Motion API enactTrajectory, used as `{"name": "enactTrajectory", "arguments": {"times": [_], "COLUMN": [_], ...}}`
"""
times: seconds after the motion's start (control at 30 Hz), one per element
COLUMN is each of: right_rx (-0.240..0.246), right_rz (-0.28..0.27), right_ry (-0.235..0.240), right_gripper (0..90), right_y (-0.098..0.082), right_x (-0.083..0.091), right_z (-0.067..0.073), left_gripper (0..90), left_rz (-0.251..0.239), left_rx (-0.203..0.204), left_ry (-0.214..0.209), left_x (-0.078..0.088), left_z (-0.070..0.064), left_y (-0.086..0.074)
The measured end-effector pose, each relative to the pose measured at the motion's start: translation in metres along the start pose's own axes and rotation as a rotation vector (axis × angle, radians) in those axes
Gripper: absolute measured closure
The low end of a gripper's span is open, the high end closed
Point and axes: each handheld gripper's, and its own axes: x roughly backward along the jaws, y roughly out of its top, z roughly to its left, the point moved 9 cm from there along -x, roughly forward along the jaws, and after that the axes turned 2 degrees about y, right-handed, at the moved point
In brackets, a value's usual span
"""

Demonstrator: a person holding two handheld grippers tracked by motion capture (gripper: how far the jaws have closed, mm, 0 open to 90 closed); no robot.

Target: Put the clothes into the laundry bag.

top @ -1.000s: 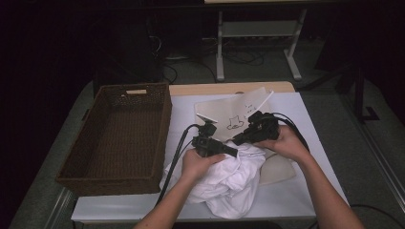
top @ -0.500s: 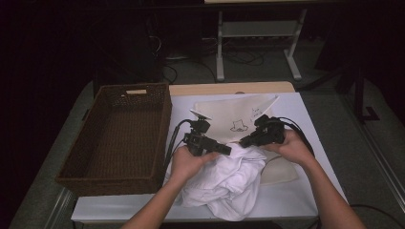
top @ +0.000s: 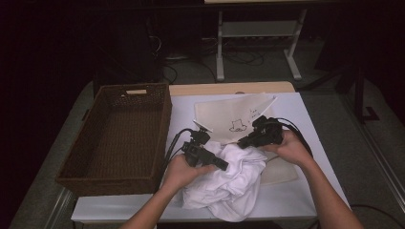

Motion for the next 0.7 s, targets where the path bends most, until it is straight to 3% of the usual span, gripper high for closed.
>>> {"name": "enactTrajectory", "arguments": {"times": [0.07,0.13,0.3,0.37,0.4,0.5,0.57,0.6,0.7], "right_rx": [0.009,0.011,0.021,0.035,0.04,0.044,0.033,0.027,-0.016], "right_rz": [0.001,0.003,-0.013,-0.025,-0.033,-0.039,-0.042,-0.036,-0.019], "right_ry": [0.004,0.011,0.035,0.045,0.053,0.053,0.039,0.027,0.041], "right_gripper": [86.3,86.3,86.3,86.3,86.3,86.6,86.6,86.6,86.5], "right_y": [0.001,0.001,0.005,0.008,0.009,0.01,0.007,0.004,-0.006], "right_x": [-0.001,-0.002,-0.002,-0.001,0.001,0.009,0.014,0.015,0.008], "right_z": [0.002,0.004,0.011,0.015,0.017,0.022,0.021,0.018,0.011], "left_gripper": [61.4,70.0,74.5,74.9,75.2,75.9,76.3,76.2,74.6], "left_rz": [-0.009,-0.019,-0.072,-0.089,-0.105,-0.179,-0.252,-0.264,-0.25], "left_rx": [-0.005,-0.001,0.004,-0.021,-0.011,0.051,0.13,0.143,0.102], "left_ry": [-0.026,-0.058,-0.172,-0.152,-0.128,-0.061,-0.056,-0.06,-0.033], "left_x": [-0.009,-0.016,-0.016,-0.015,-0.016,-0.015,-0.014,-0.015,-0.015], "left_z": [-0.001,-0.004,-0.029,-0.033,-0.03,-0.008,0.01,0.012,0.008], "left_y": [-0.001,0.0,0.008,0.013,0.016,0.025,0.029,0.028,0.025]}}
